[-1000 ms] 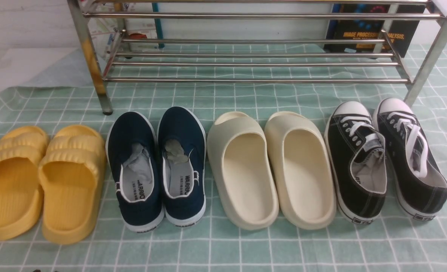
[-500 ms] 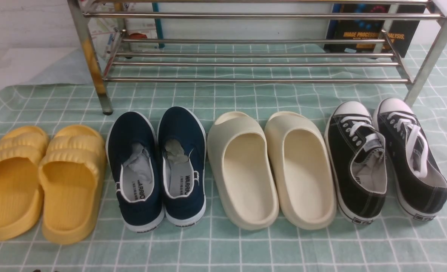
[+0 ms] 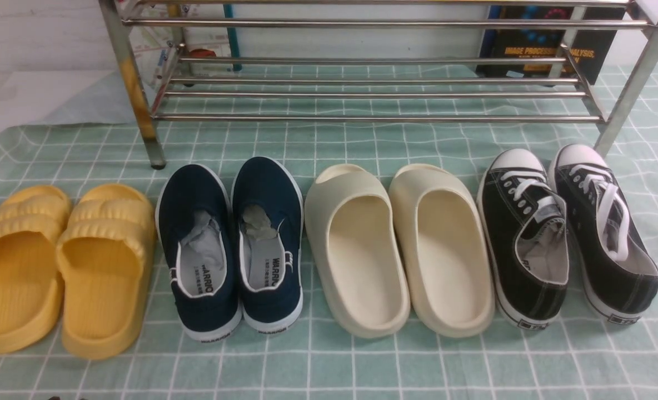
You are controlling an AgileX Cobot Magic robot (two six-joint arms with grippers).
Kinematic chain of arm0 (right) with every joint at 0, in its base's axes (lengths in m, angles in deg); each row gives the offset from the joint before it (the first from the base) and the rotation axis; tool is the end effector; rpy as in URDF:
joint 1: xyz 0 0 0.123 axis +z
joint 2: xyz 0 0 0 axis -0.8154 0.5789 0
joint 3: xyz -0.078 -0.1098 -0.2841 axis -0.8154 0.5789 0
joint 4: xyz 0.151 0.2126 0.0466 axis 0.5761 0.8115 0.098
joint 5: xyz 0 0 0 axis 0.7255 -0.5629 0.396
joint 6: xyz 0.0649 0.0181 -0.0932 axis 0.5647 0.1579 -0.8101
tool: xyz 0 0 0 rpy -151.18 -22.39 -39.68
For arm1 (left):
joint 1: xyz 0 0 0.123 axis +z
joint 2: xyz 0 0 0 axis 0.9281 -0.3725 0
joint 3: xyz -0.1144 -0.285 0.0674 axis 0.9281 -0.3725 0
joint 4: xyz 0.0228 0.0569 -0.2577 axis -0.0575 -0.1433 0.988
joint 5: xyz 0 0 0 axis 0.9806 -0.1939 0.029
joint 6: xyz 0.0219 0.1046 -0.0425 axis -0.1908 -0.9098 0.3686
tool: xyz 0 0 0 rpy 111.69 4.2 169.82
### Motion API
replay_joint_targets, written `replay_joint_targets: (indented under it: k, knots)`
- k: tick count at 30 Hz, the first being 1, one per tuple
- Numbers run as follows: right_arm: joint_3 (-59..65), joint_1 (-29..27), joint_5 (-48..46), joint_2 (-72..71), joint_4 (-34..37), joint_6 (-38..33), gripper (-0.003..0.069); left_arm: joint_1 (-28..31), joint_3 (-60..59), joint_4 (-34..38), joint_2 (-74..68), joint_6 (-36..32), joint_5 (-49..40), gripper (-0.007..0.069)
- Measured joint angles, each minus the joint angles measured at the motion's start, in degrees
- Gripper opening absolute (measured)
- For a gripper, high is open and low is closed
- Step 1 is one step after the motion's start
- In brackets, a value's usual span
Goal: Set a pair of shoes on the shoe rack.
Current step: Use the right arm to grab the shoe closest to it
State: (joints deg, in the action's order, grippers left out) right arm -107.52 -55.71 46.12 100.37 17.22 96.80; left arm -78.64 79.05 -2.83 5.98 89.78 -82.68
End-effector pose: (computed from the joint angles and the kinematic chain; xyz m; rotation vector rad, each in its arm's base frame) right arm 0.1111 -0.0068 0.3672 0.0912 1.7257 -0.0105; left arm 0.0561 -0.0167 0.1594 0.0480 1.9108 -0.2925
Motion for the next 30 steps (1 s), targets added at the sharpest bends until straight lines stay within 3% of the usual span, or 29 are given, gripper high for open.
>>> replay_joint_targets:
  k: [4,8,13,18,22,29,30]
  knots:
    - [-3.4,0.1,-8.4,12.4,8.1,-1.7,0.001,0.0,0.0,0.0,0.0,0.0,0.0,0.0239]
    - [-5.1,3.7,-16.5,26.5,22.2,-12.9,0.0012,0.0,0.0,0.0,0.0,0.0,0.0,0.0239]
    - [-5.3,9.9,-19.4,35.3,30.4,-21.2,0.0016,0.0,0.0,0.0,0.0,0.0,0.0,0.0239]
    - [-7.6,13.8,-22.4,38.5,28.9,-21.8,0.0022,0.0,0.0,0.0,0.0,0.0,0.0,0.0239]
    - [-13.2,14.7,-29.6,42.1,22.8,-20.4,0.0042,0.0,0.0,0.0,0.0,0.0,0.0,0.0239]
    - [-19.9,14.7,-29.6,49.0,18.9,-15.9,0.0187,0.0,0.0,0.0,0.0,0.0,0.0,0.0239]
    - [-21.1,14.7,-28.8,50.7,18.9,-15.6,0.0245,0.0,0.0,0.0,0.0,0.0,0.0,0.0239]
